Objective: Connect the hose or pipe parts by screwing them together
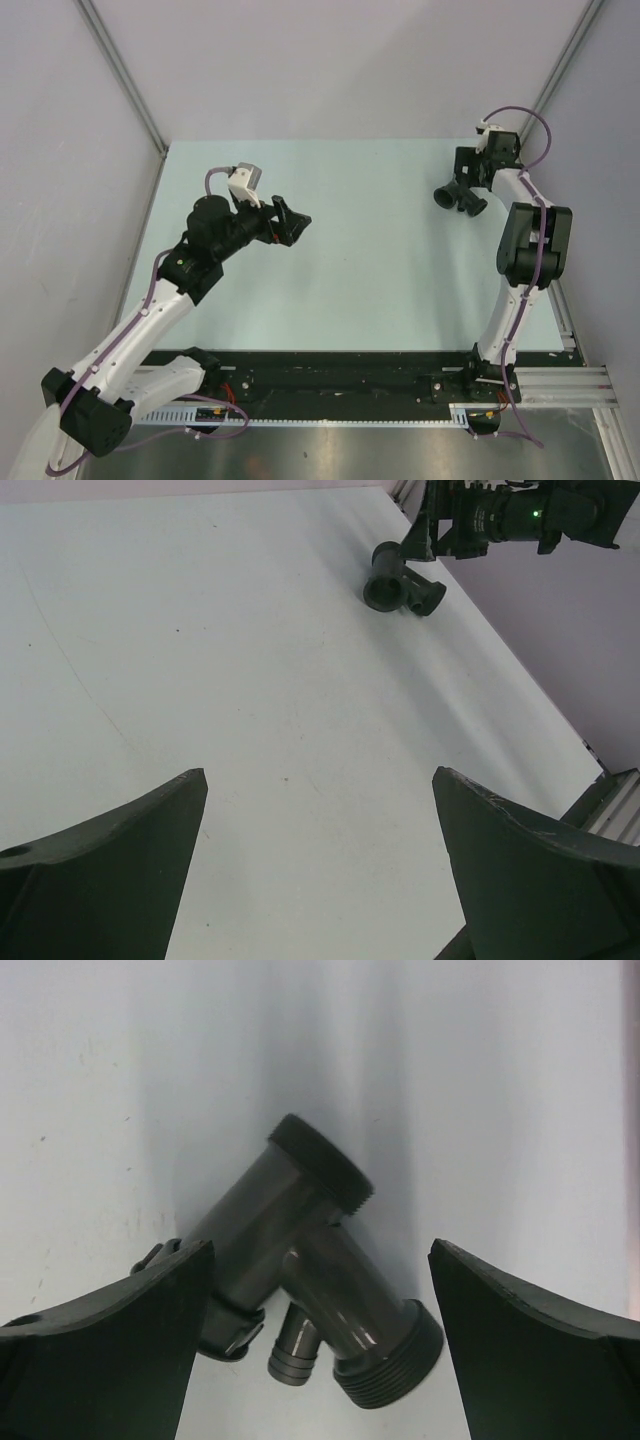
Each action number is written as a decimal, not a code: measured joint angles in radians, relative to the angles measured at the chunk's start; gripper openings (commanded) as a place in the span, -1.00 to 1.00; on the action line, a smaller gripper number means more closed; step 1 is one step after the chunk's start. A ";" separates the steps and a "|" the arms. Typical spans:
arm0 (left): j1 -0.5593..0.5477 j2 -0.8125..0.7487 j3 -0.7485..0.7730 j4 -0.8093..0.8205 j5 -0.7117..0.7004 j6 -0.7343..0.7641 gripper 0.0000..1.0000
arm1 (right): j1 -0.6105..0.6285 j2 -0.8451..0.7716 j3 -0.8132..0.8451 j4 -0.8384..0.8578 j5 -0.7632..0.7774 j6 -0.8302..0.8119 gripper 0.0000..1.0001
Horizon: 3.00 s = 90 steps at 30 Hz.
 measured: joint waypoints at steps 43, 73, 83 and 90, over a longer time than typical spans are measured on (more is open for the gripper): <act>0.000 0.049 0.000 0.000 0.026 -0.018 0.99 | 0.080 -0.060 -0.148 -0.223 -0.302 0.168 -0.01; 0.000 0.068 0.000 0.000 0.018 -0.018 0.97 | 0.751 -0.740 -0.894 0.108 -0.128 1.057 0.34; 0.000 0.068 0.000 0.000 -0.001 -0.018 0.96 | 0.755 -0.833 -0.886 0.241 -0.124 0.478 0.53; 0.000 0.068 0.000 0.000 -0.002 -0.018 0.96 | 0.679 -0.767 -0.848 0.242 -0.149 0.048 0.54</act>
